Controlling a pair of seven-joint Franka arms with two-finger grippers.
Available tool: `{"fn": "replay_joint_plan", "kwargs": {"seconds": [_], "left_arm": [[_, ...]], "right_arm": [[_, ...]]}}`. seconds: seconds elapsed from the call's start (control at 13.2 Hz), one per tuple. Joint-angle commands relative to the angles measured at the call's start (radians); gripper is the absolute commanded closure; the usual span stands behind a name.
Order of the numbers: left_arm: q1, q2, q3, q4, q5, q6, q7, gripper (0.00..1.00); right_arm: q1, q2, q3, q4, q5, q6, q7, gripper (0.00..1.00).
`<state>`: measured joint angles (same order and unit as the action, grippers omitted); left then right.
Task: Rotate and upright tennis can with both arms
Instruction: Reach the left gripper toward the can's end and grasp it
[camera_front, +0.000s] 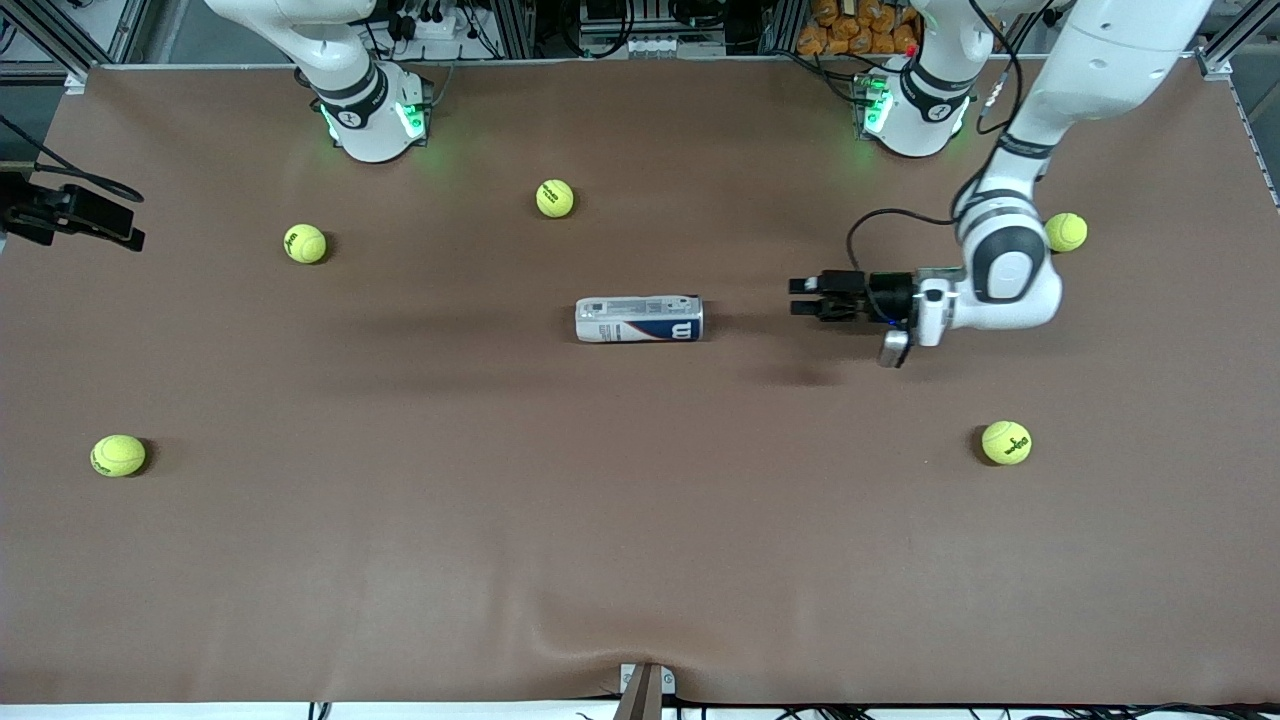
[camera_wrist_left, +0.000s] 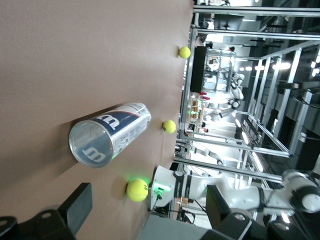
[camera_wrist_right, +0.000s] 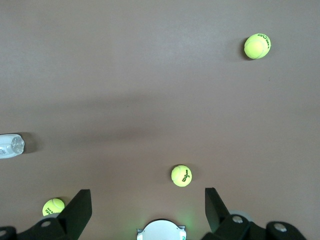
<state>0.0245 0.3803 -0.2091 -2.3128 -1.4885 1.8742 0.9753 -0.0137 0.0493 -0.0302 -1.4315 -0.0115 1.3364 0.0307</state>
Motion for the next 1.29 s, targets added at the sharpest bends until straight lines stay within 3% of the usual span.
{"fn": "replay_joint_plan", "kwargs": {"seconds": [0.0, 0.15, 0.76, 1.21], "left_arm": [[-0.05, 0.041, -0.029, 0.0, -0.099, 0.091, 0.044, 0.0], [-0.092, 0.092, -0.03, 0.003, -0.205, 0.102, 0.095, 0.0], [-0.196, 0.164, -0.029, 0.052, -0.374, 0.118, 0.102, 0.0], [-0.236, 0.221, -0.03, 0.09, -0.421, 0.152, 0.152, 0.0]], "right_arm": [[-0.009, 0.0, 0.012, 0.011, -0.018, -0.008, -0.008, 0.0], [-0.009, 0.0, 0.012, 0.011, -0.018, -0.008, -0.008, 0.0], [-0.012, -0.003, 0.01, 0.014, -0.024, -0.008, -0.008, 0.0], [-0.012, -0.003, 0.012, 0.013, -0.021, -0.006, -0.002, 0.0]]}}
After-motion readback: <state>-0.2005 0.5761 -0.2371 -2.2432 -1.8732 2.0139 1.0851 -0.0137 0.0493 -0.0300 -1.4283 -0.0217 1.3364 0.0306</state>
